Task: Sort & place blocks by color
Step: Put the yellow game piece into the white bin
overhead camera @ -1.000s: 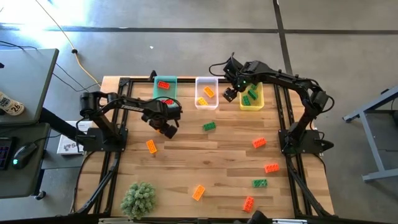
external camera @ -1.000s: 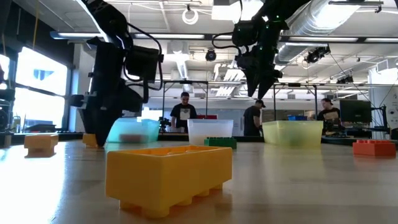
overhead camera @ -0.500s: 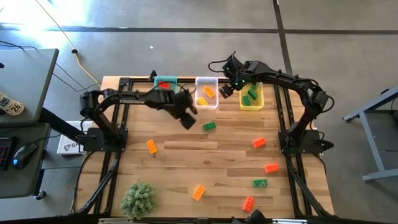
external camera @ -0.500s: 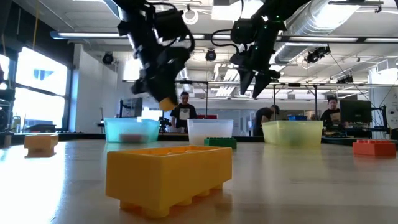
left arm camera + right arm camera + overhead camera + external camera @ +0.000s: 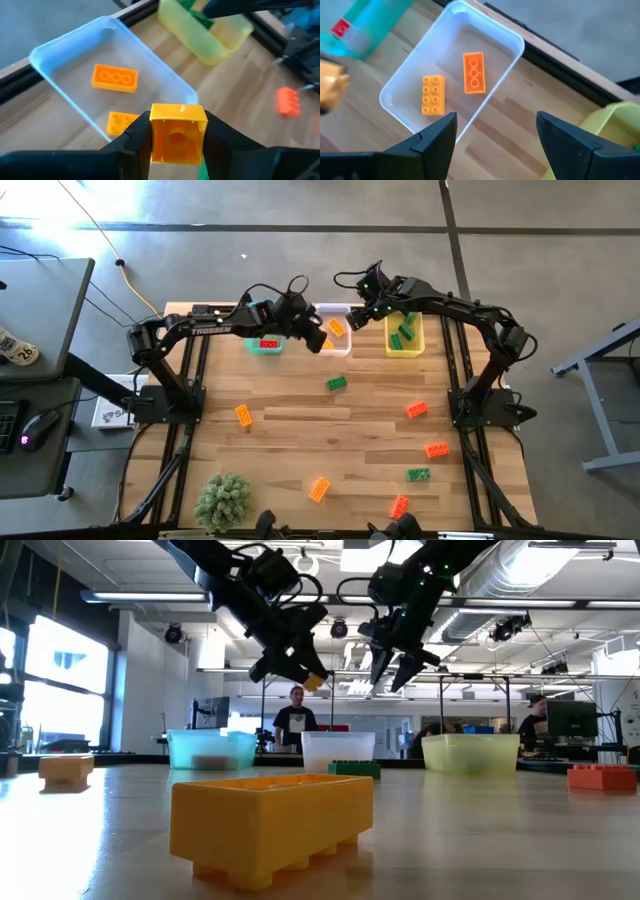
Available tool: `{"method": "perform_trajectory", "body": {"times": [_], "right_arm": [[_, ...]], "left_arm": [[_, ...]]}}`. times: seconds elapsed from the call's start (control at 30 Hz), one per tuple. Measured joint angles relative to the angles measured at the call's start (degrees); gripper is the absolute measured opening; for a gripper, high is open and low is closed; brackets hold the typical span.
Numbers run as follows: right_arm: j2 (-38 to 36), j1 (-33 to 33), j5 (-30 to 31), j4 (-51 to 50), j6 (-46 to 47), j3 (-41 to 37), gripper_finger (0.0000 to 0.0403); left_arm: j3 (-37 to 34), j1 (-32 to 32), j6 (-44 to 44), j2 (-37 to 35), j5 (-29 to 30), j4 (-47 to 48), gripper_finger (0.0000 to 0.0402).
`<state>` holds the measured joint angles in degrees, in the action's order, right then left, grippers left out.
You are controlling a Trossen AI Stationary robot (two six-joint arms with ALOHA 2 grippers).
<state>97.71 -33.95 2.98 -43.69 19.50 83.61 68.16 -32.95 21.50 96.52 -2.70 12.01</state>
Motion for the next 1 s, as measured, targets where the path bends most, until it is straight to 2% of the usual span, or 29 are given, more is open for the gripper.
{"method": "perform_trajectory", "body": {"times": [0.2,0.6,1.0], "right_arm": [[0.0,0.0,0.0,1.2,-0.5,0.0,0.0261],[0.0,0.1,-0.8,0.4,-1.6,0.0,0.0261],[0.0,0.3,-7.2,-8.5,-3.2,0.0,0.0261]], "left_arm": [[0.0,-2.3,-0.7,4.3,-1.5,-3.1,0.0124],[0.0,-2.9,0.3,10.3,-1.8,-9.3,0.0136],[0.0,-3.9,-0.6,10.4,-1.8,-13.5,0.021]]}}
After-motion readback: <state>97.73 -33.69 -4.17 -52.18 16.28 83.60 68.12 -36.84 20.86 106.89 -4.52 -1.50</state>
